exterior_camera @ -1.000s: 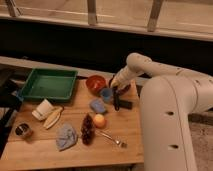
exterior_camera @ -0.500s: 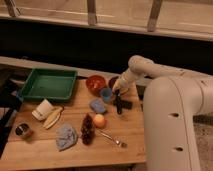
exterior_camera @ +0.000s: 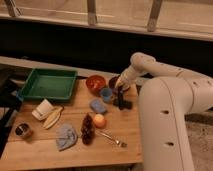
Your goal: Wipe purple bowl with brush
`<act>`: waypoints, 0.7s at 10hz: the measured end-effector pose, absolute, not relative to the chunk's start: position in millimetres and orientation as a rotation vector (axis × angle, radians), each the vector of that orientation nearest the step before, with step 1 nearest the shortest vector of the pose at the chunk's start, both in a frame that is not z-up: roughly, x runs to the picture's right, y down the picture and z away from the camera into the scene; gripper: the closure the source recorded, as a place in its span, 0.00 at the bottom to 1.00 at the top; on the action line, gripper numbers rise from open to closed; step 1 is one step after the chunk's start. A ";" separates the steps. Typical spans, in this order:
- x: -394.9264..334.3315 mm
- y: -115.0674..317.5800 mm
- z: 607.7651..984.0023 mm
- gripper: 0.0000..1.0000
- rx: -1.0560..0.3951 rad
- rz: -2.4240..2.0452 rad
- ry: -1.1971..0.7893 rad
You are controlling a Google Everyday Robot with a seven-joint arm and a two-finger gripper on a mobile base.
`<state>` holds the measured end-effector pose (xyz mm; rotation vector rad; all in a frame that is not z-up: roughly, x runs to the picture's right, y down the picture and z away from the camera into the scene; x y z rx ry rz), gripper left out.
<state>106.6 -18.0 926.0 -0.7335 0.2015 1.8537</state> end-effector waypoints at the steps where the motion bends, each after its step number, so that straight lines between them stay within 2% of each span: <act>1: 92.5 -18.0 928.6 1.00 -0.749 1.834 0.199; 7: 90.0 4.8 910.6 1.00 -0.780 1.794 0.204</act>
